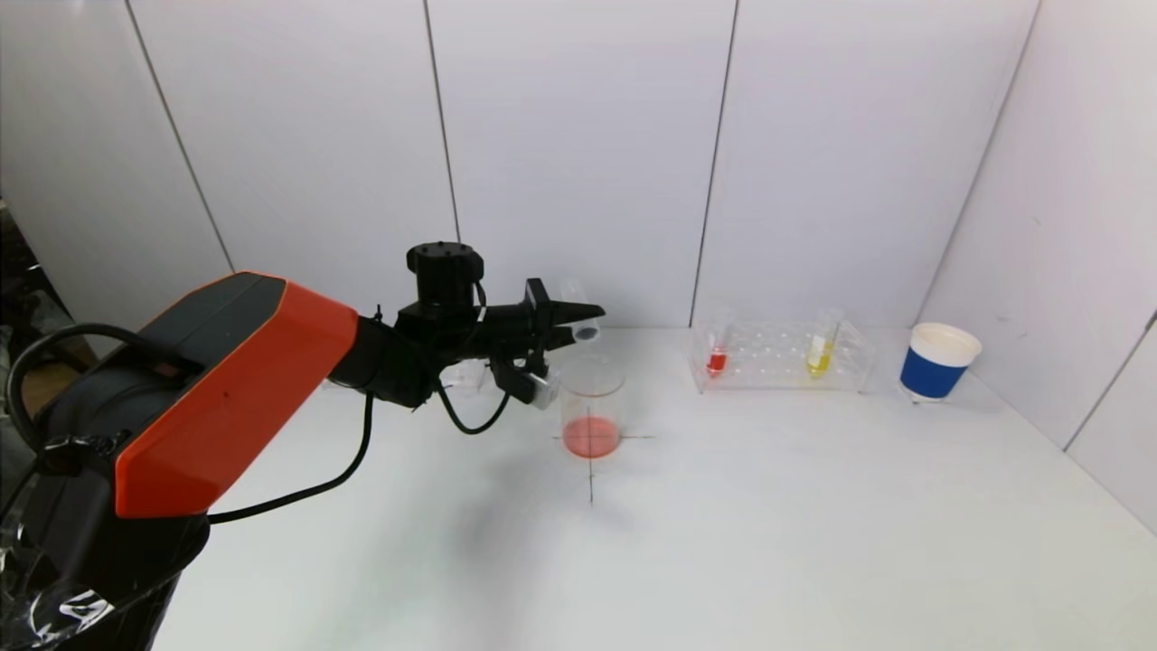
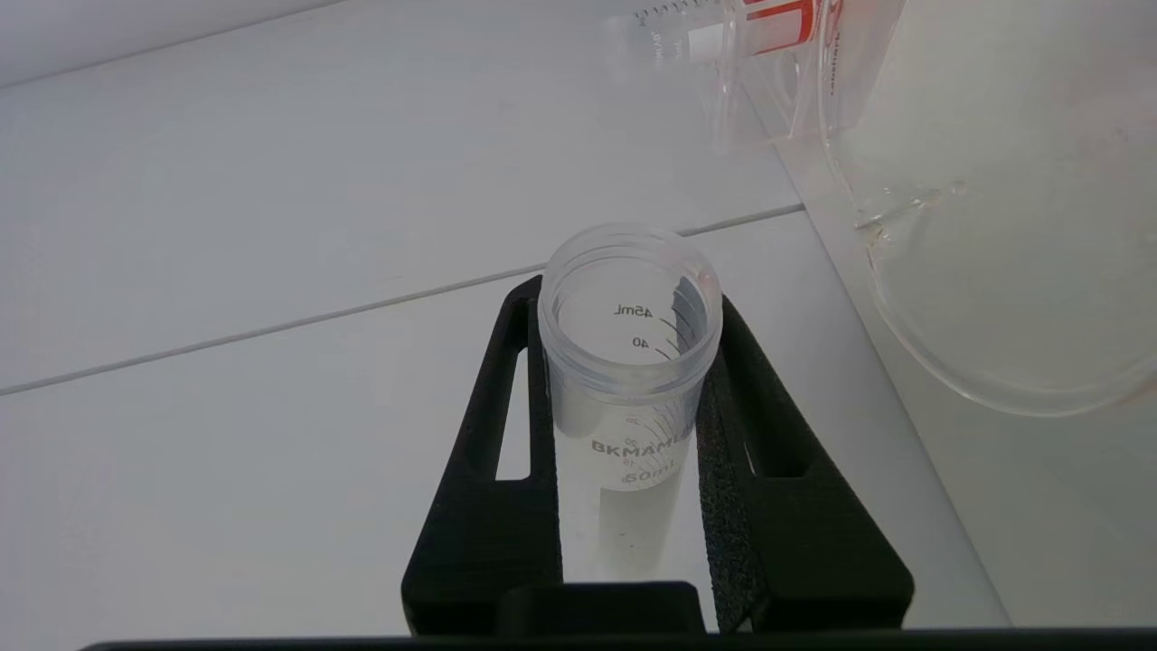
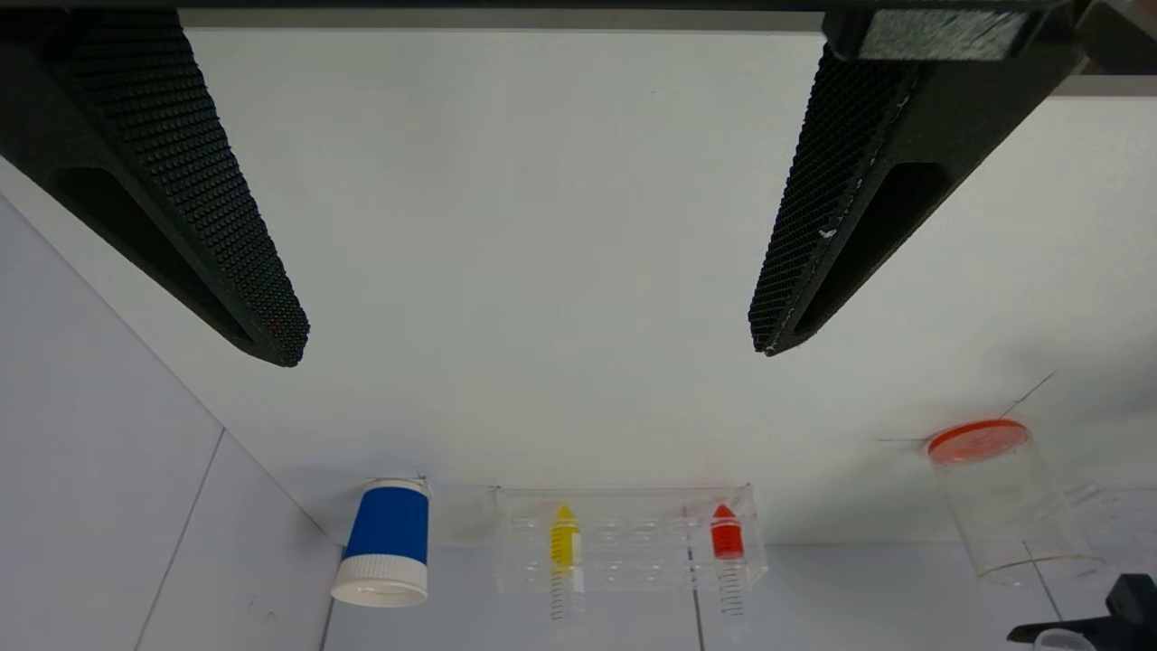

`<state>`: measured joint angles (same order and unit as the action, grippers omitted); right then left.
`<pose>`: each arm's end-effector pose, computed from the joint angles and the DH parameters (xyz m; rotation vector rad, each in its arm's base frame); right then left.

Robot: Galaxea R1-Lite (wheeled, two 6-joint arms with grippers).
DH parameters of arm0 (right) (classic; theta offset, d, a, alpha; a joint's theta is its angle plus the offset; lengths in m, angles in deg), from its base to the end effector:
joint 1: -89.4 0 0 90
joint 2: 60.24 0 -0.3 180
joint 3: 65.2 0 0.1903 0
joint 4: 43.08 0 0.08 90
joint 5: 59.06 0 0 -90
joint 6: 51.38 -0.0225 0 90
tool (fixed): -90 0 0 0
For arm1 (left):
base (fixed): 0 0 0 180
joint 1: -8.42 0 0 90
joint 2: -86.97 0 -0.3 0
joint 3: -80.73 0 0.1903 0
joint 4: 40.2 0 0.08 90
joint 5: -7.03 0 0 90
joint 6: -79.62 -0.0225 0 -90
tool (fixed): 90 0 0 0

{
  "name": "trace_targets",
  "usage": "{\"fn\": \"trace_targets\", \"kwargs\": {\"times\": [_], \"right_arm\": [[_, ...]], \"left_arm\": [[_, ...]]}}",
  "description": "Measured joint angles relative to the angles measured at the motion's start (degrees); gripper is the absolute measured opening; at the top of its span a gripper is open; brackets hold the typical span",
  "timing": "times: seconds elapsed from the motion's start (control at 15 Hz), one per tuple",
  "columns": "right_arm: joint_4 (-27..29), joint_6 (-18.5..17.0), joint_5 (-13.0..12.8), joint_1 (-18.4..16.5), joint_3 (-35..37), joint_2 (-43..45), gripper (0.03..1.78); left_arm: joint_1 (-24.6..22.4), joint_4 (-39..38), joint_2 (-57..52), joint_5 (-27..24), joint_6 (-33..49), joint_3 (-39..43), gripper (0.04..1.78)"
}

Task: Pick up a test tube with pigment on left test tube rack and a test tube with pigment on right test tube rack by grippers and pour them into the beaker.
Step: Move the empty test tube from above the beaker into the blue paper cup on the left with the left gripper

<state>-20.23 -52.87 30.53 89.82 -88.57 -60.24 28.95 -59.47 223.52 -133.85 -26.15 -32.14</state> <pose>-0.0228 -0.0003 0.0764 0.0261 -0.0091 0.0003 0.4490 -0.1868 0.1226 1.5517 -1.0716 -0.9236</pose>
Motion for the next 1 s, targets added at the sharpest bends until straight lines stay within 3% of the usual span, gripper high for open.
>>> {"fn": "trace_targets", "kwargs": {"times": [0.73,1.0], "right_arm": [[0.0,0.0,0.0,0.0,0.0,0.0,1.77],[0.0,0.0,0.0,0.0,0.0,0.0,1.77]], "left_arm": [[0.1,0.2,-1.0,0.9,0.7,0.2,0.45],[0.0,0.0,-3.5,8.1,10.4,-0.4,0.45]]}}
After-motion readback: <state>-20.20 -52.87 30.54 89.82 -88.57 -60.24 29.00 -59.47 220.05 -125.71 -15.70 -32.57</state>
